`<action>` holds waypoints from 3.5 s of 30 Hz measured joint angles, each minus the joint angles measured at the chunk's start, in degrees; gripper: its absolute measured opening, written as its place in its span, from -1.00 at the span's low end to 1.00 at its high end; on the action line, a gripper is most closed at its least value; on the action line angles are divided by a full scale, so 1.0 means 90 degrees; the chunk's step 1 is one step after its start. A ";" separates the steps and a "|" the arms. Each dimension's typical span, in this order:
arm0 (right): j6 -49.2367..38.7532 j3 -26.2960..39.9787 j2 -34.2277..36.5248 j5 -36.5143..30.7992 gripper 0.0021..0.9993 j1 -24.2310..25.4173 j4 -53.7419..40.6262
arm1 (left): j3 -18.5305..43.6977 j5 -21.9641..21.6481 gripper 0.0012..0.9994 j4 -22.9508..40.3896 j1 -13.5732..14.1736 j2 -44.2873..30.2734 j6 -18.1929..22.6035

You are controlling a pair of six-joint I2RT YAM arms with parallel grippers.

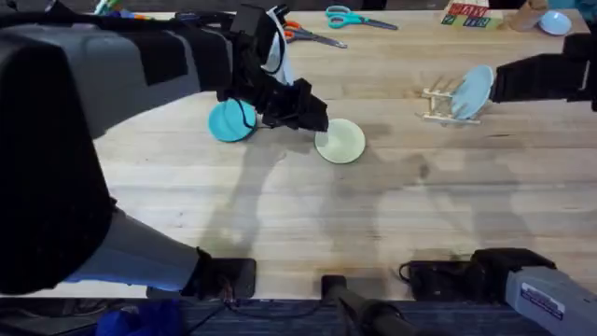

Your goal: Pick up the plates from the table one by one and place each into a slot on the dish rack.

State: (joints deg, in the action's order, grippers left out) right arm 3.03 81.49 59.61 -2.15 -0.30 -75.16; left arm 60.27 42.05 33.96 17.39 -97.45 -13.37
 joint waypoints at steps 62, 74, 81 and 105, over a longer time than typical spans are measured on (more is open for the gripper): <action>0.0896 0.0002 0.0846 0.1672 0.99 -0.0002 -0.0002 | 0.0155 0.0205 -0.92 -0.0421 -0.0044 -0.1287 -0.0355; 0.1355 0.0002 0.1977 0.1868 0.99 -0.0721 0.0112 | 0.0155 0.0205 -0.92 -0.0423 -0.0044 -0.1287 -0.0355; 0.1501 -0.0550 0.2477 0.1925 0.99 -0.1096 0.1201 | 0.0155 0.0205 -0.92 -0.0426 -0.0044 -0.1287 -0.0355; 0.1877 -0.2276 0.2735 0.2533 0.99 -0.1311 0.3363 | 0.0155 0.0205 -0.92 -0.0426 -0.0044 -0.1287 -0.0355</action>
State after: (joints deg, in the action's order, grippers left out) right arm 19.92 61.01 84.23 20.64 -12.09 -44.89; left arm 61.67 43.90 30.13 16.99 -109.03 -16.56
